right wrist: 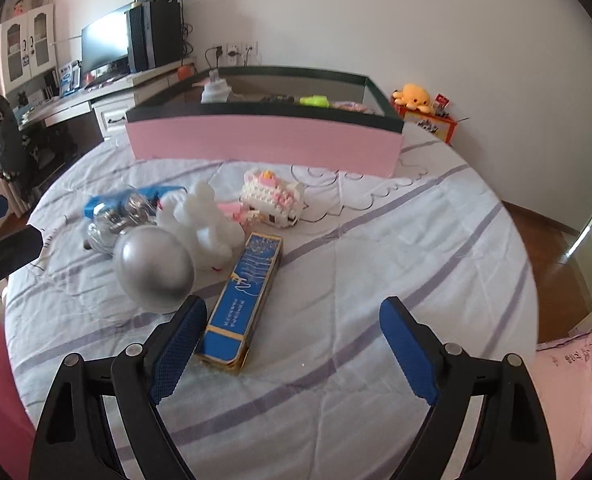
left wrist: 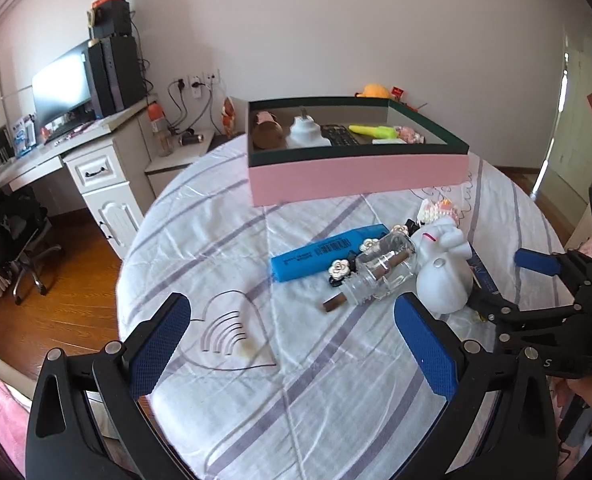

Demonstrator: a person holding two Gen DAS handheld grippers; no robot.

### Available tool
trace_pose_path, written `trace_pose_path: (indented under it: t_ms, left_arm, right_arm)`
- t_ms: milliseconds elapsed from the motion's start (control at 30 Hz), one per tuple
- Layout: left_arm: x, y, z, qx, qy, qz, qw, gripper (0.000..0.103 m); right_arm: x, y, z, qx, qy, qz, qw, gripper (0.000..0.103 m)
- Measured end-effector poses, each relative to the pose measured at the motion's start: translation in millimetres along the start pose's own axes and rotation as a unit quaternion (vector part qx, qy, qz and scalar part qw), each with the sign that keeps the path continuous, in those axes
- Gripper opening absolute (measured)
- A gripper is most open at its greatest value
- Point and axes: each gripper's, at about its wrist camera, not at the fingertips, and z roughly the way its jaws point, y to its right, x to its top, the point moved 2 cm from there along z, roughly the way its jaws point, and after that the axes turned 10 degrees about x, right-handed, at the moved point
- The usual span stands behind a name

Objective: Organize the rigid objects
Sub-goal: 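Withdraw both tools from the box toward the remaining bed items, then grasp the glass bottle with the left tool while the right tool grasps the blue box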

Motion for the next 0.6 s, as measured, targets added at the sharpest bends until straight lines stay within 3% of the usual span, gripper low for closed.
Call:
trace_pose_path:
  t_ms: [67,200,300,600]
  left_arm:
    - [-2,5,7,-0.007,-0.007,0.006,0.9999,0.103]
    - [-2,14,21,-0.013,-0.02,0.011,0.9996,0.103]
    - [0,21,29,-0.019,-0.024,0.018,0.9994,0.103]
    - [10,35,52,-0.039,-0.042,0.011,0.9983,0.103]
  right_arm:
    - [-1,2,5,0.007,-0.007,-0.002,1.0,0.083]
    - [1,8,3,0.006,-0.004,-0.01,1.0,0.038]
    - [3,20,0,0.017,-0.007,-0.007,1.0,0.022]
    - [6,31,0,0.025,-0.003,-0.005,1.0,0.021]
